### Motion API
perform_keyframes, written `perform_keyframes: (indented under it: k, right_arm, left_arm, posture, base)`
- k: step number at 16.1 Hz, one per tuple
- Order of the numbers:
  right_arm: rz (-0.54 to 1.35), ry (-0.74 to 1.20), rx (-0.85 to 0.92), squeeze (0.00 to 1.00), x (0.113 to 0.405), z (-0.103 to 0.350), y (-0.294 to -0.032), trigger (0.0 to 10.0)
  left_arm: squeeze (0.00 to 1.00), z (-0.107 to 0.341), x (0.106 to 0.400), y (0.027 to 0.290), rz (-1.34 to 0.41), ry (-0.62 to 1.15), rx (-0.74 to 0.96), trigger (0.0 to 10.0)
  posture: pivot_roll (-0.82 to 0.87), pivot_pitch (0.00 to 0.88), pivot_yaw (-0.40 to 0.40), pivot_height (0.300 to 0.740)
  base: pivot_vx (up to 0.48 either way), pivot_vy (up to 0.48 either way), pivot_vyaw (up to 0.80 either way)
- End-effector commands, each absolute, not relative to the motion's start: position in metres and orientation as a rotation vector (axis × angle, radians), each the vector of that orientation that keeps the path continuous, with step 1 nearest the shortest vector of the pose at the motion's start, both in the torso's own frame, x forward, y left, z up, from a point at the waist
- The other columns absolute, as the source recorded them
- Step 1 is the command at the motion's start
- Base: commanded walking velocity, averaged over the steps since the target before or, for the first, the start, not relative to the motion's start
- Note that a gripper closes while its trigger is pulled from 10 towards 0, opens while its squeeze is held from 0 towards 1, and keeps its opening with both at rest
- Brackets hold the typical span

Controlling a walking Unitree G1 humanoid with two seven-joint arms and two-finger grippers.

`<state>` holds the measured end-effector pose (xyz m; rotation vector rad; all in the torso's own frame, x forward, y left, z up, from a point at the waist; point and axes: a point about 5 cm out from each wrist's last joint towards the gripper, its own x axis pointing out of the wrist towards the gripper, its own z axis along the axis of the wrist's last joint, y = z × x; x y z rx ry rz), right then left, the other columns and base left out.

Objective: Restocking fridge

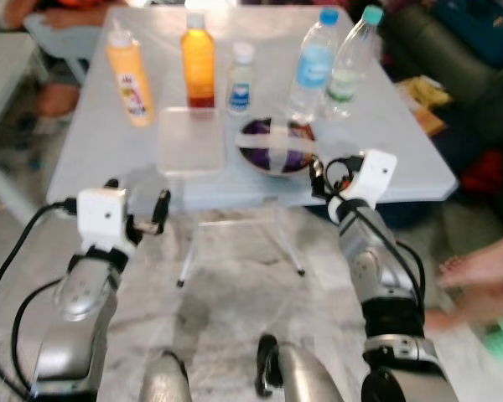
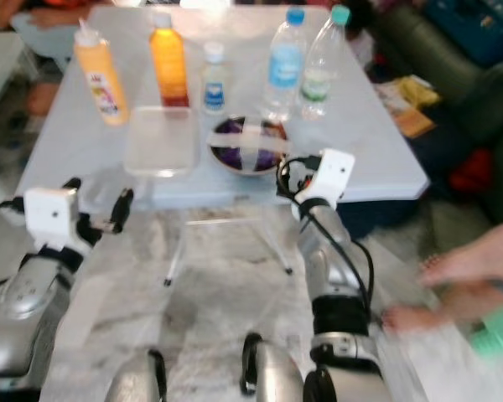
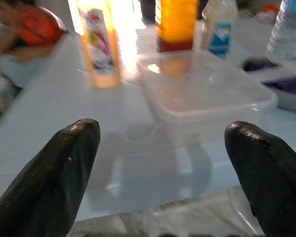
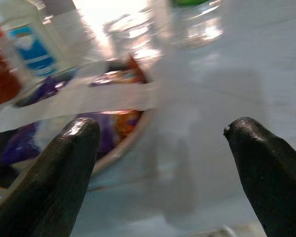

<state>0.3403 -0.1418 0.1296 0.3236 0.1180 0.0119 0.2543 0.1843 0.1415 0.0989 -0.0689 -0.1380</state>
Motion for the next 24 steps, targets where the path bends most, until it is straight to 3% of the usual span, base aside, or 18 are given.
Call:
perform_keyframes:
  k: [1,6,11,16,20,24]
  right_arm:
    - [0.039,0.125,0.339,0.0,0.344,0.132,-0.138,10.0]
    - [0.052,0.063,0.286,0.0,0.345,0.144,-0.143,10.0]
    - [0.054,-0.158,0.099,0.0,0.305,0.169,-0.152,10.0]
    - [-0.003,-0.218,-0.064,0.0,0.267,0.168,-0.167,10.0]
    - [-0.042,-0.213,-0.059,0.0,0.27,0.169,-0.174,10.0]
    - [-0.018,-0.211,-0.06,0.0,0.271,0.166,-0.166,10.0]
  left_arm:
    - [0.0,0.139,0.251,0.185,-0.139,-0.055,0.105,10.0]
    - [0.0,0.139,0.252,0.182,-0.143,-0.048,0.116,10.0]
    - [0.0,0.143,0.25,0.187,-0.105,-0.075,0.089,10.0]
    - [0.0,0.145,0.256,0.183,-0.089,-0.124,0.036,10.0]
    - [0.0,0.154,0.268,0.182,-0.094,-0.17,0.041,10.0]
    - [0.0,0.155,0.273,0.187,-0.1,-0.182,0.039,10.0]
  posture:
    - [0.03,0.167,-0.058,0.74]
    - [0.03,0.163,-0.064,0.74]
    - [0.02,0.126,-0.081,0.74]
    - [0.0,0.023,-0.078,0.74]
    - [-0.01,0.004,-0.071,0.74]
    - [-0.01,0.002,-0.071,0.74]
  base:
    - [0.0,0.0,0.0]
    - [0.0,0.0,0.0]
    - [0.0,0.0,0.0]
    - [0.0,0.0,0.0]
    - [0.288,0.0,-0.58]
    - [0.41,0.0,-0.76]
